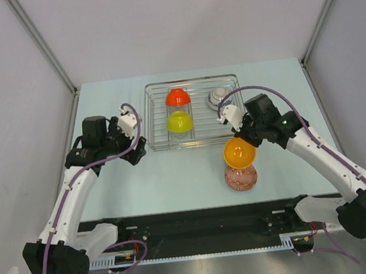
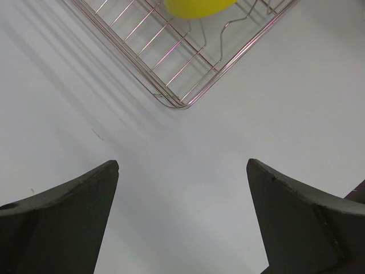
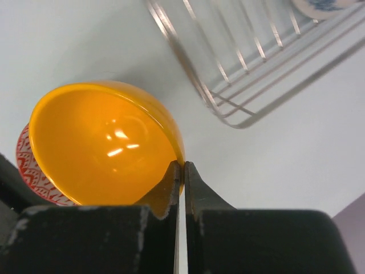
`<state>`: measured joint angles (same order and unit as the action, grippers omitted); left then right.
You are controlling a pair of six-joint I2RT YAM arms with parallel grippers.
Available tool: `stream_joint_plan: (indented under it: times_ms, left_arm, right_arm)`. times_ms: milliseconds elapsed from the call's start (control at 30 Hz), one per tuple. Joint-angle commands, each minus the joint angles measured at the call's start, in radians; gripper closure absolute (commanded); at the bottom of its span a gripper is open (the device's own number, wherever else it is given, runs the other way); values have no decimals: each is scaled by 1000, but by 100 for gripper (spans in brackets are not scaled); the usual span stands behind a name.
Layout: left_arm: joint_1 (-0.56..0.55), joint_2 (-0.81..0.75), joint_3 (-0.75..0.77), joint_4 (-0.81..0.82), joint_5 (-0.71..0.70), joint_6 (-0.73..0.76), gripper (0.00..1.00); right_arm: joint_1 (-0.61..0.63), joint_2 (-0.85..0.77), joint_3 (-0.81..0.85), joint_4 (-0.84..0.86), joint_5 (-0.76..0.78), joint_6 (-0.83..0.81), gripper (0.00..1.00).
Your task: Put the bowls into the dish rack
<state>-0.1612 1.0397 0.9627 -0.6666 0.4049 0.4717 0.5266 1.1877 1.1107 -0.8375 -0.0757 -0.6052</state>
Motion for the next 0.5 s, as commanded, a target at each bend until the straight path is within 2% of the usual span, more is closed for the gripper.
stream_joint_plan:
  times_ms: [0, 267, 467]
  left_arm:
    - [3, -18, -7, 16, 34, 8, 1]
    - [3, -23, -24, 19, 32, 19, 0]
    - [5, -23, -39, 32, 43, 19, 0]
  right_arm:
    - [-86, -8, 100, 48, 11, 4, 100]
    - [-301, -2, 95, 29, -39, -34, 100]
    - [-503, -13, 45, 3, -162, -97, 100]
